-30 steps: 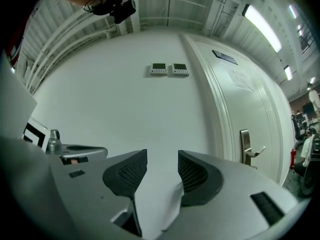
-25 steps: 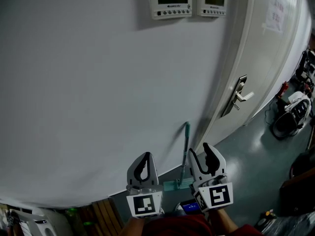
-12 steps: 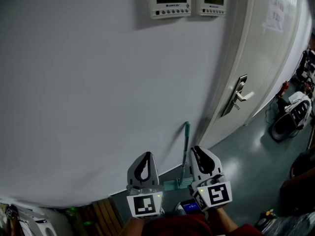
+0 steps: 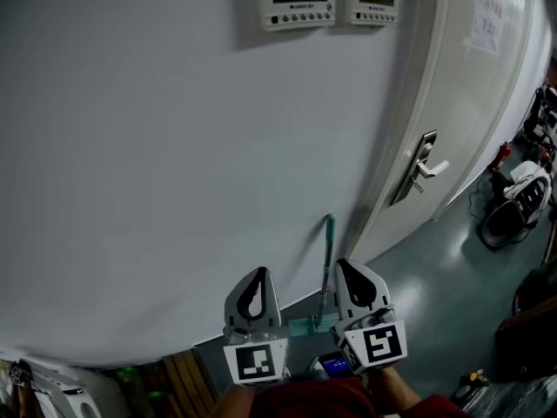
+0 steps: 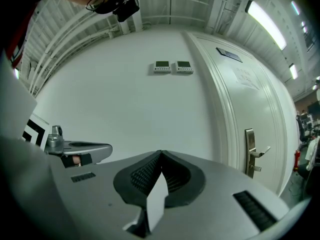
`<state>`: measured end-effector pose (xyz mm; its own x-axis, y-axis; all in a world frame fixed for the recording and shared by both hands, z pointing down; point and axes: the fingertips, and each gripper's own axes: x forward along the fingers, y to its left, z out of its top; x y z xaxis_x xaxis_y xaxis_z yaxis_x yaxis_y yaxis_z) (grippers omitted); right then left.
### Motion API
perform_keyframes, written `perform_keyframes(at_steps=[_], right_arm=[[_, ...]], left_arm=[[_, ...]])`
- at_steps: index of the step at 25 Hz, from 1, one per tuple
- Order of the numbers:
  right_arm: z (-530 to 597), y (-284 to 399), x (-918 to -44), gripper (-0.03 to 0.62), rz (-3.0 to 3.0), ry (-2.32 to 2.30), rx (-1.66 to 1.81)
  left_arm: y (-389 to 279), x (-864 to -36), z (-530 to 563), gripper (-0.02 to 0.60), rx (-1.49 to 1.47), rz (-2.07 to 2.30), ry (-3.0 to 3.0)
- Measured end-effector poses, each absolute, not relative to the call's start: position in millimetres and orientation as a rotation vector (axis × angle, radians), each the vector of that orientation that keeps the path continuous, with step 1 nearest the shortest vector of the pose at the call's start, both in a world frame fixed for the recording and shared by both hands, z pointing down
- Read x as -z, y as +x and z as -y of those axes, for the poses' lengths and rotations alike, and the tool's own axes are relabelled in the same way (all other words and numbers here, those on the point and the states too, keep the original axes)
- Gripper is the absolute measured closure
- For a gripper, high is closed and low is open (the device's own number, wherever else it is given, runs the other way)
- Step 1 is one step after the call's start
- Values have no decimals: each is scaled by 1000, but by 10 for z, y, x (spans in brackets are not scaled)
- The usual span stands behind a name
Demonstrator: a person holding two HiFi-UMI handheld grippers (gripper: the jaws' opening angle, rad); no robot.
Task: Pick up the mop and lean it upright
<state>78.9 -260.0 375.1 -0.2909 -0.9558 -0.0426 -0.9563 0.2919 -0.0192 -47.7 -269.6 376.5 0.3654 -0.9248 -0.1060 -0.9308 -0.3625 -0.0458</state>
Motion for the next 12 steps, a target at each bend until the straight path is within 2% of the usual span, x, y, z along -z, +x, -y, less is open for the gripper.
perform_keyframes(at_steps=[12], right_arm=[[2659, 841, -3841, 577, -2484, -1875, 1]], left_arm=[[-489, -3764, 2719, 568, -87, -1723, -2507]])
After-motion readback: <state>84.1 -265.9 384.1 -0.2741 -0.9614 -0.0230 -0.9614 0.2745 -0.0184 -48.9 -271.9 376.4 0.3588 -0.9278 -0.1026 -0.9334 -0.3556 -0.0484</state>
